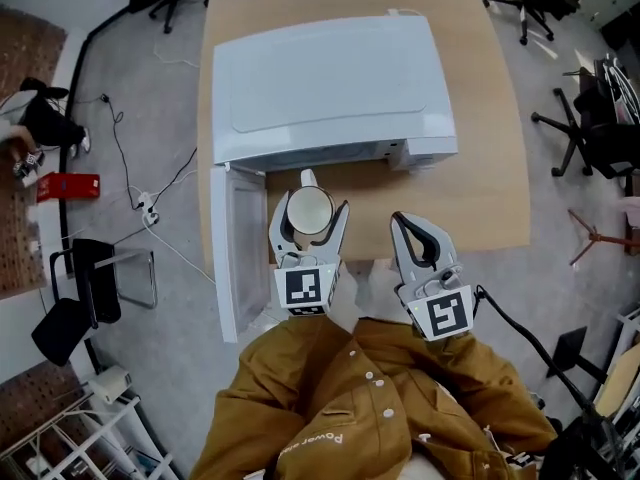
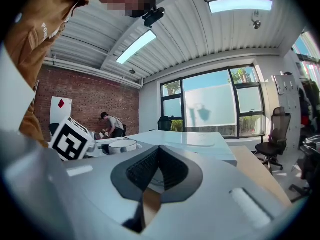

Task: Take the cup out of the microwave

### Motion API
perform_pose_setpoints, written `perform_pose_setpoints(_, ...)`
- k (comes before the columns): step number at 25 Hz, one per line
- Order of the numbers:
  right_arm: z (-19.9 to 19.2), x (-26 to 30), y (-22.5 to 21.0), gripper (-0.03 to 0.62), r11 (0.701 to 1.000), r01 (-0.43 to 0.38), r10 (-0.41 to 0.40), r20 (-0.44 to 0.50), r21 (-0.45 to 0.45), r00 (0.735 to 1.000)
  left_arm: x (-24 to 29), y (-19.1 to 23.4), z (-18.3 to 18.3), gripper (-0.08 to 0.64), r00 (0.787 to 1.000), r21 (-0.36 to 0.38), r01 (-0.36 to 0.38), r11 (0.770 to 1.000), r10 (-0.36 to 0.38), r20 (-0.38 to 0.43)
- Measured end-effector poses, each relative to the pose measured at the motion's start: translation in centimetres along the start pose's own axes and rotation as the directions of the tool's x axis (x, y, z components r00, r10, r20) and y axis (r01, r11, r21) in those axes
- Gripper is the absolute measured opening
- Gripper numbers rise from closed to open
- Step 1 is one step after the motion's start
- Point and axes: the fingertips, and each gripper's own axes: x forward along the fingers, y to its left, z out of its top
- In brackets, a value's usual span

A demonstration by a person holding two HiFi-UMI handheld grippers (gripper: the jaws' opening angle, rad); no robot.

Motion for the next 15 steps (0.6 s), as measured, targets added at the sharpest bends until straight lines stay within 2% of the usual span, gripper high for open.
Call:
perform_pose_setpoints(5,1.9,-0.1,-0.6,0.006,0.999,-0.011,0.013,0.033,-0.048,0.999,-3.3,-3.2,4.3,0.391,0.997,0.03,0.054,0.998,-0.055,0.049)
perform_pose_setpoints(10,2.2,0.1,-1.7,0.005,0.993,0.012,-0.01,0.014,-0.116,1.0,-5.2,-4.3,4.8,0.391,0.998,0.019,0.06,0.998,-0.06,0.011)
perform_pose_setpoints(15,2.9,-0.1,-1.9,0.005,0.994,0.032,-0.029,0.028,-0.106,0.999,-5.9,-4.6,5.1,0.391,0.999,-0.003,0.051,0.999,-0.051,0.012)
